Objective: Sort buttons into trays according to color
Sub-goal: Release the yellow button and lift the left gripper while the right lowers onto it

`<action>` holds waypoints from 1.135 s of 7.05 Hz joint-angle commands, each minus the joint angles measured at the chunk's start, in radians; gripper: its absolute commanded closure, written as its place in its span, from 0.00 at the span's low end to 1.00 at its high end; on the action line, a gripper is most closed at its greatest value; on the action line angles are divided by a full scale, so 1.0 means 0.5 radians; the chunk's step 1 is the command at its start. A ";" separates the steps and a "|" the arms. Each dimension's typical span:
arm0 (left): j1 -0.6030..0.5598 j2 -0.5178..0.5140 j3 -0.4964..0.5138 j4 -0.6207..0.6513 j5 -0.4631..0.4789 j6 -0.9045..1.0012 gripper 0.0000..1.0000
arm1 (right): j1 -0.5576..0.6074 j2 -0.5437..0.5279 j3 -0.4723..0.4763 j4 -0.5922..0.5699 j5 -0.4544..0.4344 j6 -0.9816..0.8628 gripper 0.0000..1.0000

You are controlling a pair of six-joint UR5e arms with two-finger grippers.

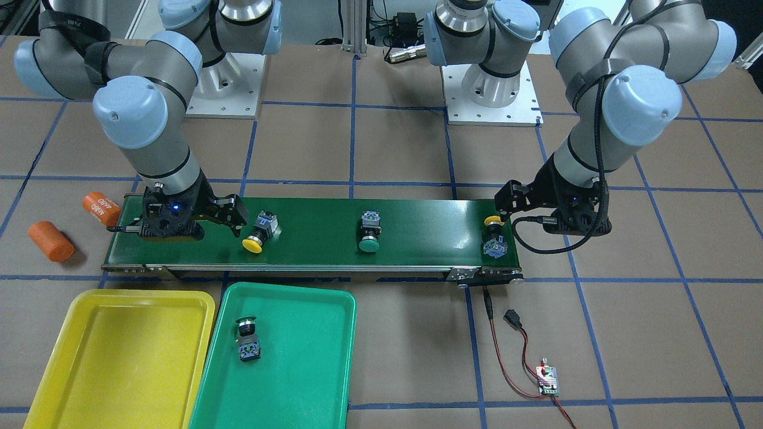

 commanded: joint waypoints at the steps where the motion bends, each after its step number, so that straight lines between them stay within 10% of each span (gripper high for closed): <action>1: -0.095 0.148 0.262 -0.392 0.050 -0.024 0.00 | 0.005 0.006 0.006 -0.002 0.011 0.003 0.02; 3: -0.356 0.253 0.352 -0.499 0.047 -0.298 0.00 | 0.005 0.006 0.006 -0.002 0.014 0.006 0.02; 8: -0.168 0.278 0.221 -0.508 0.072 -0.266 0.00 | 0.005 0.009 0.006 -0.002 0.011 0.006 0.02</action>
